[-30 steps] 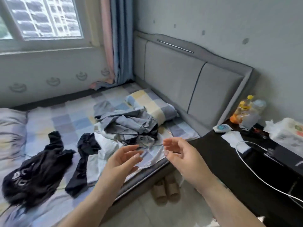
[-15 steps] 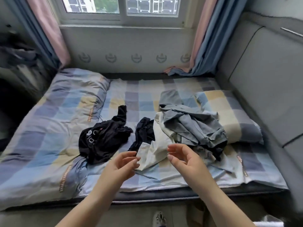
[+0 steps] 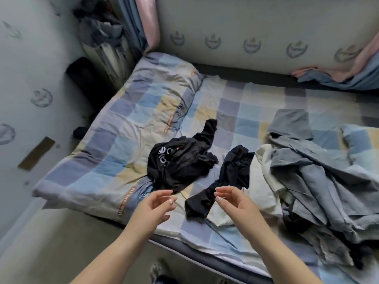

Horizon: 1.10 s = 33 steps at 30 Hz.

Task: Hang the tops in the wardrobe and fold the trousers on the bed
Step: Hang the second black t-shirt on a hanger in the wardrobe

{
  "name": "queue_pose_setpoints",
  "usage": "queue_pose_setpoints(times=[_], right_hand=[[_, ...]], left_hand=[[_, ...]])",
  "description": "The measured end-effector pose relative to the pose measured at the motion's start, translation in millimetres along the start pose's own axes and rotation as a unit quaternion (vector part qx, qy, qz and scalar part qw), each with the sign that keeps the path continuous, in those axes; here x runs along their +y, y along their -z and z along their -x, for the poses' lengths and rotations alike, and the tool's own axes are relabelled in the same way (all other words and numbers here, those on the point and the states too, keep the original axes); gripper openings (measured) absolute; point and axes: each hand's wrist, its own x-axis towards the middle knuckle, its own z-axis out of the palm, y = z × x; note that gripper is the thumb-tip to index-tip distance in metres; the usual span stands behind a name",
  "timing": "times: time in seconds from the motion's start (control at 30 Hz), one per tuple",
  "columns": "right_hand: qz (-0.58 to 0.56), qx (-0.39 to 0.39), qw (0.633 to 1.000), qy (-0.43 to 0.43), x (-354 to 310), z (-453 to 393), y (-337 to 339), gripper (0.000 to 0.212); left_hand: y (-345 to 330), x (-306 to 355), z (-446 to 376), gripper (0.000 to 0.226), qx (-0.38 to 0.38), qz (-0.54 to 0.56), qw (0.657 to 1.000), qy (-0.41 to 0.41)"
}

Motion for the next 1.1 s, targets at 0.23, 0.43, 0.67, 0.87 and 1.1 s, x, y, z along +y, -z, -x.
queue_pose_setpoints(times=[0.23,0.43,0.67,0.87,1.1], right_hand=[[0.057,0.009,0.998,-0.038,8,-115,-44,0.014],[0.079,0.034,0.991,-0.098,51,-213,-123,0.014],[0.113,-0.025,0.98,-0.162,137,-305,-242,0.024],[0.209,-0.115,0.959,-0.156,232,-374,-310,0.045],[0.229,-0.104,0.961,-0.112,288,-410,-337,0.047]], left_hand=[[64,-15,-106,0.017,0.039,0.033,0.997,0.065],[123,-34,-236,0.011,0.024,-0.004,0.993,0.118],[180,-94,-361,0.02,0.016,-0.133,0.986,0.104],[199,-188,-452,0.043,0.012,-0.236,0.969,0.068],[202,-236,-507,0.063,-0.029,-0.327,0.944,-0.037]])
